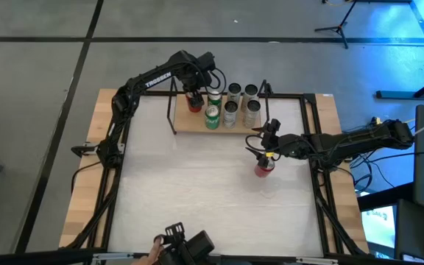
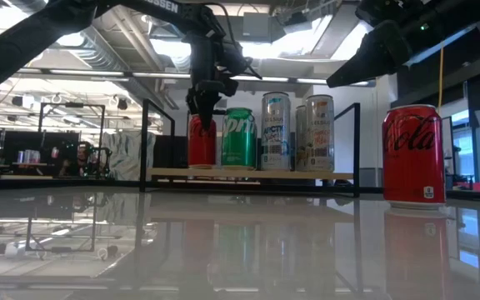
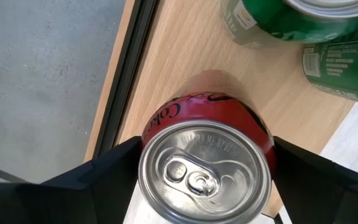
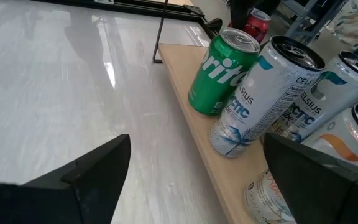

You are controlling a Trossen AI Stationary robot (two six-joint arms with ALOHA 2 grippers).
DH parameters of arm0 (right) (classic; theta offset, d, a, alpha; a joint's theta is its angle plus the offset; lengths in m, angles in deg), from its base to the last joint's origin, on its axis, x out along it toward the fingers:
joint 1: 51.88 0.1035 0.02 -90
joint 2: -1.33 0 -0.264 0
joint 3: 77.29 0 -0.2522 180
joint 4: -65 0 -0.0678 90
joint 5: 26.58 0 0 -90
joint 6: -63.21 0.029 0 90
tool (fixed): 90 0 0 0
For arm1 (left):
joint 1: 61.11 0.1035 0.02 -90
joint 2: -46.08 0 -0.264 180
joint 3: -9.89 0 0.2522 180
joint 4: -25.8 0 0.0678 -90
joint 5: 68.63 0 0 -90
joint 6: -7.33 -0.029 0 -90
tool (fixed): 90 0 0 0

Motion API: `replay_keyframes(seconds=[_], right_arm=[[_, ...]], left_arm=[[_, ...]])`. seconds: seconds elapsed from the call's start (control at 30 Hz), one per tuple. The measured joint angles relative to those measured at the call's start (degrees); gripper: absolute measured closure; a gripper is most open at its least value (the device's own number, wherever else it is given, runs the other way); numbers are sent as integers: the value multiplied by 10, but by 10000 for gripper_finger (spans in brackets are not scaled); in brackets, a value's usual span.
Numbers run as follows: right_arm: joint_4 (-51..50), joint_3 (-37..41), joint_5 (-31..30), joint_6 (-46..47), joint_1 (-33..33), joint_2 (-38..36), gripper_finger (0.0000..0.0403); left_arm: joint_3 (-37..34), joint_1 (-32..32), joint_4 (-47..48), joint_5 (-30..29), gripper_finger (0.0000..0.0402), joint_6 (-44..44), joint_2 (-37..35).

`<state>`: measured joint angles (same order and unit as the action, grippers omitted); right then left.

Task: Place canned beverage on shelf
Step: Put the left red and black soda can on the shelf, then put the red and black soda can on the shelf

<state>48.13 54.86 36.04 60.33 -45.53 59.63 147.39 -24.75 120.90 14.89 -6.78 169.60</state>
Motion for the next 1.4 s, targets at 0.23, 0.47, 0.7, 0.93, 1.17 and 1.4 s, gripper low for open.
replay_keyframes(seconds=[0.23,0.47,0.7,0.93,1.17,1.4], right_arm=[[0,0,0,0,0,0,40],[0,0,0,0,0,0,40],[0,0,0,-4,0,0,40],[0,0,0,-4,1,0,40],[0,0,12,-4,60,-22,40],[-63,0,-29,66,160,-92,40]], left_arm=[[0,0,0,-2,54,-1,0],[0,-1,11,-33,36,-11,-11],[0,-23,-11,-33,36,0,-82],[0,-76,-49,29,36,27,-155],[-1,-165,-78,45,36,60,-168],[-113,-266,-188,25,36,99,-184]])
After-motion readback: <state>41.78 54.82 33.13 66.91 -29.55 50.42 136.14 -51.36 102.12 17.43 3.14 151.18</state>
